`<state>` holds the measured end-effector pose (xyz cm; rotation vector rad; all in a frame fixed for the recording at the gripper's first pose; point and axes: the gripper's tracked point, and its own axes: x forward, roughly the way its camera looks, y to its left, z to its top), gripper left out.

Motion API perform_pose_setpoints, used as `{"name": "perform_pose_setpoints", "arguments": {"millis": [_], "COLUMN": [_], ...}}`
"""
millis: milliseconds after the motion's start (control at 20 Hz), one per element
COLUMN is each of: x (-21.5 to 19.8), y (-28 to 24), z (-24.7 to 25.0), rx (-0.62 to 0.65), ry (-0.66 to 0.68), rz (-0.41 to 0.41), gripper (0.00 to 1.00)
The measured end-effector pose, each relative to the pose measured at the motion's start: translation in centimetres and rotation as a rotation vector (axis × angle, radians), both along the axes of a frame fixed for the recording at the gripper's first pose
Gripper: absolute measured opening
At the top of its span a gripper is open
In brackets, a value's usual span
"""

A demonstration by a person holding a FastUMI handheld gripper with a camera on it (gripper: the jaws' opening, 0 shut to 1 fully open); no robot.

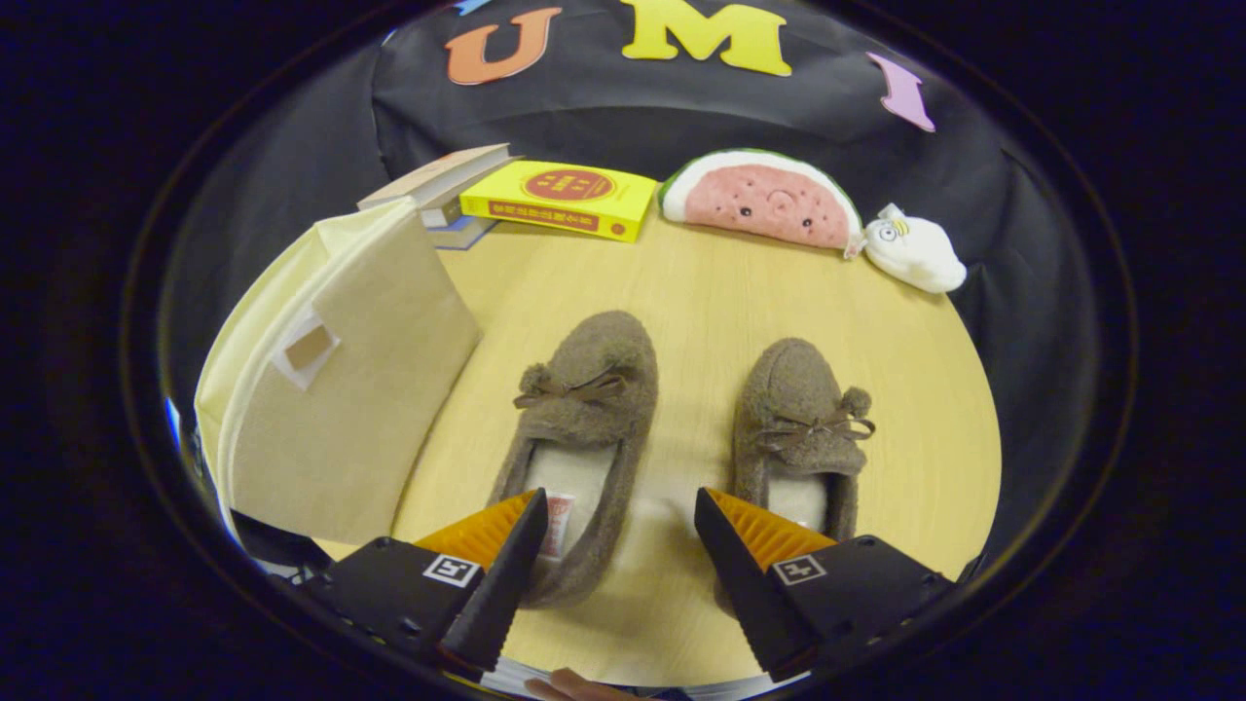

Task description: Open the storage box then place both shoes into the box .Put the left shoe in first, then the right shoe, with the right side of both shoes facing outward in a uniform manner.

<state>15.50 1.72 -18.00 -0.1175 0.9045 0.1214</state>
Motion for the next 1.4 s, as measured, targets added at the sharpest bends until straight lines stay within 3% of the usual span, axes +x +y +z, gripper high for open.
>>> {"name": "perform_pose_setpoints", "arguments": {"millis": [150, 350, 450, 600, 950, 1250, 1400], "x": [0.2, -0.2, 0.0, 0.1, -2.5, -4.7, -5.8], "y": [-0.6, 0.8, 1.2, 1.3, 2.5, 2.9, 5.5], "z": [-1.2, -2.3, -2.4, -2.4, 0.6, 9.3, 14.5], "rx": [-0.003, 0.137, 0.135, 0.152, 0.363, 0.372, 0.389], "ry": [0.098, 0.286, 0.326, 0.367, 0.423, 0.277, 0.195], "rz": [-0.027, -0.054, -0.045, -0.057, -0.028, -0.002, 0.025], "gripper": [0.89, 0.43, 0.19, 0.01, 0.01, 0.01, 0.01]}}
